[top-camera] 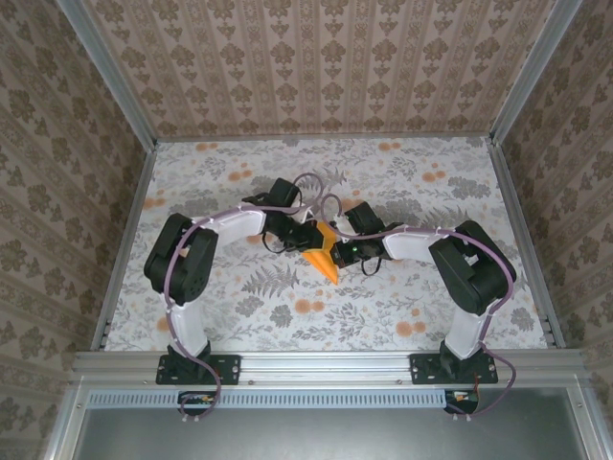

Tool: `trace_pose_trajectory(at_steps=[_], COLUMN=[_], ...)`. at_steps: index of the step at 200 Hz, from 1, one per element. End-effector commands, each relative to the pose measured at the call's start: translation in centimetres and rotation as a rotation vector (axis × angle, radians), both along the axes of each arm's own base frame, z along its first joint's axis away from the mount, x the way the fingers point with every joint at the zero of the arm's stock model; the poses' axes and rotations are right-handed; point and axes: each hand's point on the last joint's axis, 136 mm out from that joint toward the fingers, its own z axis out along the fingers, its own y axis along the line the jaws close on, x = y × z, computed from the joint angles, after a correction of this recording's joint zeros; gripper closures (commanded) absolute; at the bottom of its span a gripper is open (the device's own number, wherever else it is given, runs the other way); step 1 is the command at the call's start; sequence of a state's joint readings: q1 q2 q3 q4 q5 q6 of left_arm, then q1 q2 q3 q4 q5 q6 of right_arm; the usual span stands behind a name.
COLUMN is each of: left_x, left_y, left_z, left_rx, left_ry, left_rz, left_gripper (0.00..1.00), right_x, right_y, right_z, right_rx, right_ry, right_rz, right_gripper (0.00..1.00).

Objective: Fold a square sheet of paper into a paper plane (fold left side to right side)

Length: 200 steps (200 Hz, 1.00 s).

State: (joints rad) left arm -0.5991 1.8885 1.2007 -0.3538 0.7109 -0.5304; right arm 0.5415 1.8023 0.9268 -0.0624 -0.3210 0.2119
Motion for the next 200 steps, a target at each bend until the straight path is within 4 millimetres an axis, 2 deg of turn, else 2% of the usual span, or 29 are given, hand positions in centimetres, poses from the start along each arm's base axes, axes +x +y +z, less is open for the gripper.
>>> trace_pose_trajectory(at_steps=[1, 70, 151, 183, 200], left_x=[-0.4, -1.4, -1.6, -1.9, -2.0], left_y=[0.1, 1.1, 2.7, 3.5, 3.8], left_z=[-1.3, -3.8, -6.8, -7.7, -8.0], left_rx=[0.013, 0.053, 0.161, 0.204, 0.215], left_ry=[0.029, 0.056, 0.079, 0.095, 0.101], left_rz=[0.010, 0.020, 0.042, 0.053, 0.055], left_gripper=[0.93, 0.95, 0.96, 0.97, 0.97], right_x=[-1.7, -1.8, -1.5, -0.4, 0.7], right_y=[-0.8, -0.9, -0.8, -0.2, 0.1], right_z=[-1.9, -2.2, -1.8, -0.1, 1.8], right_rx=[-0.068, -0.080, -0.075, -0.035, 0.004], right_ry=[0.077, 0.086, 0.080, 0.057, 0.034], right_rz=[0.016, 0.016, 0.012, -0.014, -0.049], right_gripper=[1.00, 1.00, 1.00, 1.00, 0.86])
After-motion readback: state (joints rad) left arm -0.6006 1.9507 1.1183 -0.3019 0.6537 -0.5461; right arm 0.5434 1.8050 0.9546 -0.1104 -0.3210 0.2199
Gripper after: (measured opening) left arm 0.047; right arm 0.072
